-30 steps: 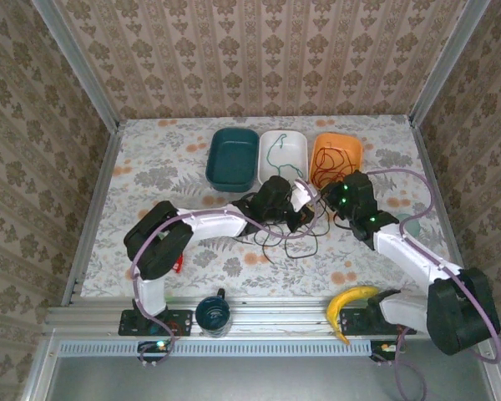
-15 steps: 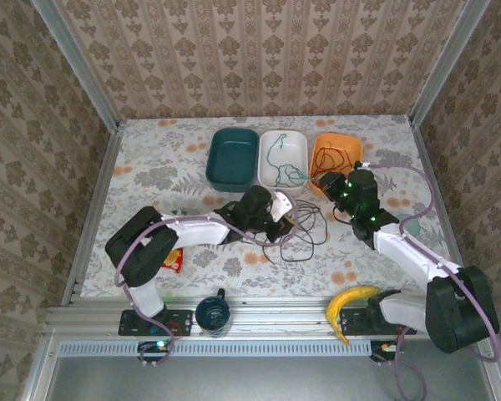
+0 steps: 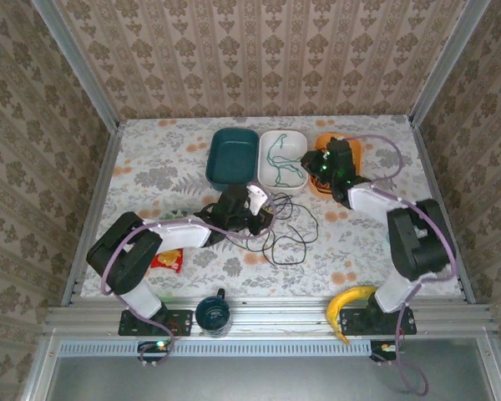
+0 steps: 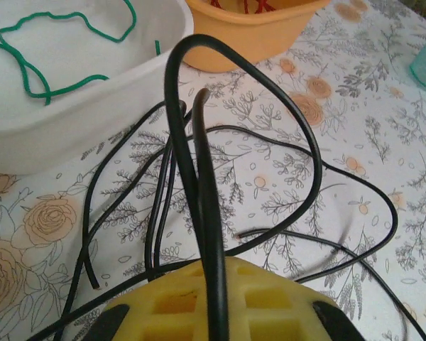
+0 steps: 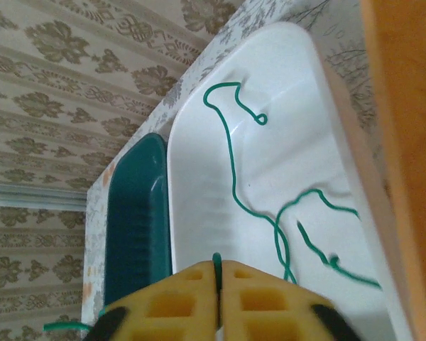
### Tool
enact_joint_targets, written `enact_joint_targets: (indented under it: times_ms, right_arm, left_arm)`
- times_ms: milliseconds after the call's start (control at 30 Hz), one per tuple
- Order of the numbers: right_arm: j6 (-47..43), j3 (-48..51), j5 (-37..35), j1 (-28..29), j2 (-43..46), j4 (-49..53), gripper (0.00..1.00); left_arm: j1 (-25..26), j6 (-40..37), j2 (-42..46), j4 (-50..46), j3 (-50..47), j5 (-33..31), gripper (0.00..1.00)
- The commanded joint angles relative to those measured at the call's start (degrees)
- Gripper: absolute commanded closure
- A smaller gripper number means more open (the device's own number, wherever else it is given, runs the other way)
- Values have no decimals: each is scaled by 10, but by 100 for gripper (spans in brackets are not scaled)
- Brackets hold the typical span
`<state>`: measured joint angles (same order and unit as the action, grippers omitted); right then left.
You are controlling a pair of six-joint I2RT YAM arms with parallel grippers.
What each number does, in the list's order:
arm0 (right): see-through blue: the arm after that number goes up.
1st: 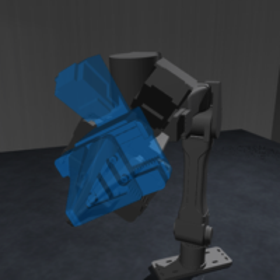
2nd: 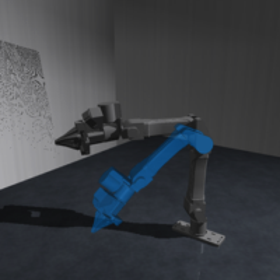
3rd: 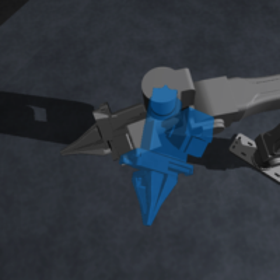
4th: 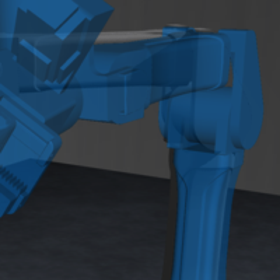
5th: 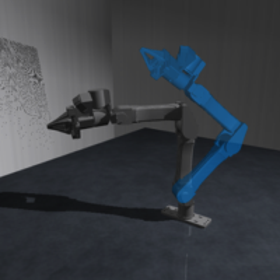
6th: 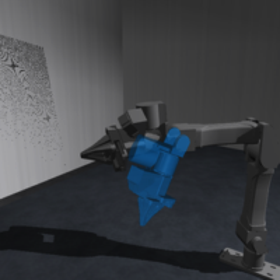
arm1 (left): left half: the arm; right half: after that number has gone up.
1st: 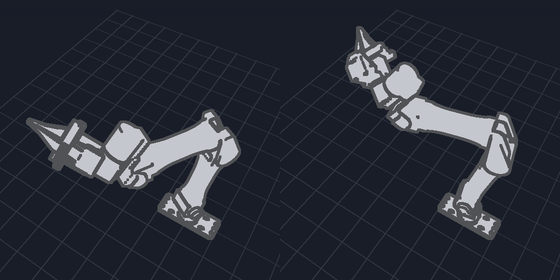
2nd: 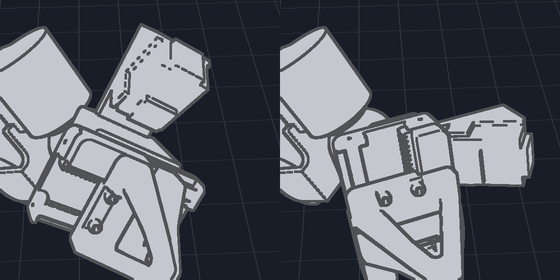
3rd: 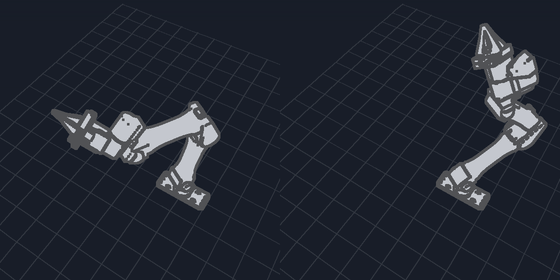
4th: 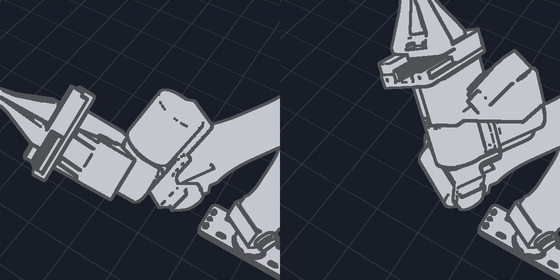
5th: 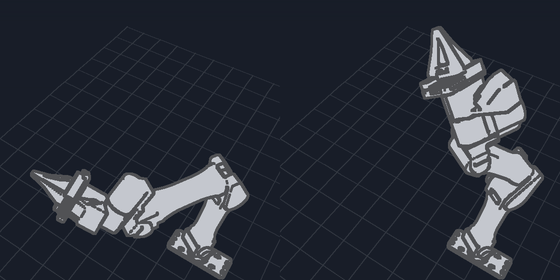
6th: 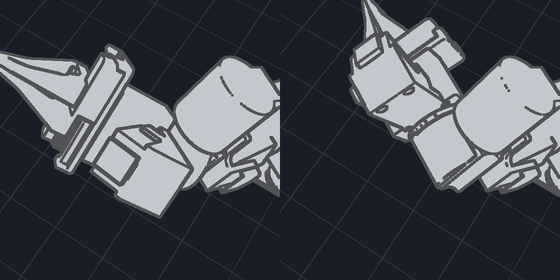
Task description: Untangle the cables
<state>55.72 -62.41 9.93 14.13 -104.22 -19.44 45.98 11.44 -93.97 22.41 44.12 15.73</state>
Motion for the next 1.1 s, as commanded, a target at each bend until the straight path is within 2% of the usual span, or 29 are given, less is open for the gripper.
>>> enact_joint_targets:
  times_ms: [0,67,133,267,433,600,667,800,900,1033,1067]
  right_arm:
    - [-7,-37,23,-2,-5,12,57]
    - [-32,-35,26,-2,17,41,50]
    - [-73,-29,44,-1,44,85,49]
    - [-145,4,130,1,92,171,49]
    - [-190,80,216,14,154,172,49]
    - [-210,104,246,42,180,175,51]
    - [-209,107,252,53,179,162,57]
    - [-190,106,234,59,169,132,85]
    - [-188,108,199,59,177,126,96]
    - [-204,113,156,52,223,134,99]
    - [-216,112,142,50,241,144,99]
  left_arm:
    - [-7,22,13,21,0,-7,100]
    - [-11,31,16,32,-3,-3,100]
    - [-19,49,19,51,-10,0,100]
    - [-36,76,23,73,-13,24,100]
    - [-46,88,38,81,-11,49,100]
    - [-48,87,55,70,-1,53,100]
    - [-49,89,64,66,5,60,100]
    - [-48,90,80,68,8,82,98]
    - [-49,87,87,58,6,82,92]
    - [-54,89,93,52,-14,56,70]
    - [-55,92,92,53,-20,51,62]
